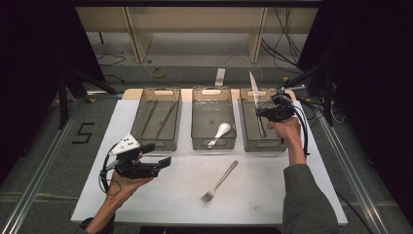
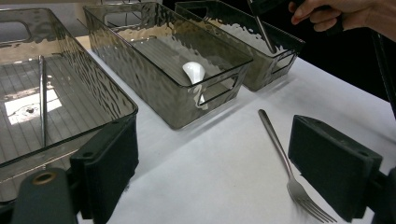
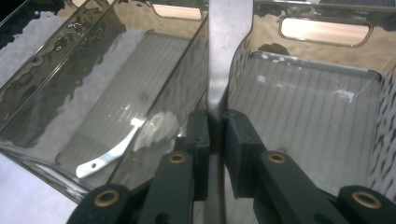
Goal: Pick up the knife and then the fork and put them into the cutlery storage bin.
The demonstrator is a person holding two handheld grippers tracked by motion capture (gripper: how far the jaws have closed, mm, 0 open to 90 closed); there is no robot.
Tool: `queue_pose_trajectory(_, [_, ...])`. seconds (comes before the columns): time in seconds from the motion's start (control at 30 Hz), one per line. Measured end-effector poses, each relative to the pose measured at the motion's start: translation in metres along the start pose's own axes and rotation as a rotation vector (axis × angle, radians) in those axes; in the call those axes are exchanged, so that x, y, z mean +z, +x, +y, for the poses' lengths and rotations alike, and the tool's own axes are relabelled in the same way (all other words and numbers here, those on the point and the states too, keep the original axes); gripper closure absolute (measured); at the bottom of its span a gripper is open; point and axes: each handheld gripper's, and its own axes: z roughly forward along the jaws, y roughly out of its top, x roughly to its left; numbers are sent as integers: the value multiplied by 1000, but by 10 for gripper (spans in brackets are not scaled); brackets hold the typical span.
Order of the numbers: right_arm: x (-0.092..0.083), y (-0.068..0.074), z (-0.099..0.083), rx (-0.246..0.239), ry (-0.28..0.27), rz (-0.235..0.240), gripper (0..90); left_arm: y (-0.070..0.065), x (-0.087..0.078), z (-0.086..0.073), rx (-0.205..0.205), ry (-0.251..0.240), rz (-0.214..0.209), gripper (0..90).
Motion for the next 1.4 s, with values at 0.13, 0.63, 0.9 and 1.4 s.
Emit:
queue_pose_trajectory(0.13, [5, -2, -5, 12, 14, 1, 812, 0, 0, 0, -1, -2, 1, 153])
queue_pose_trajectory(0.63, [18, 2, -16, 39, 42, 6, 811, 0, 0, 0, 1, 2, 0, 152])
queue_pose_trajectory(0.9, [24, 1, -22, 49, 67, 0, 810, 0, 1, 0, 1, 4, 0, 153])
queue_pose_trajectory(1.4, [32, 2, -25, 81, 110, -44, 824, -1, 1, 0, 2, 4, -2, 151])
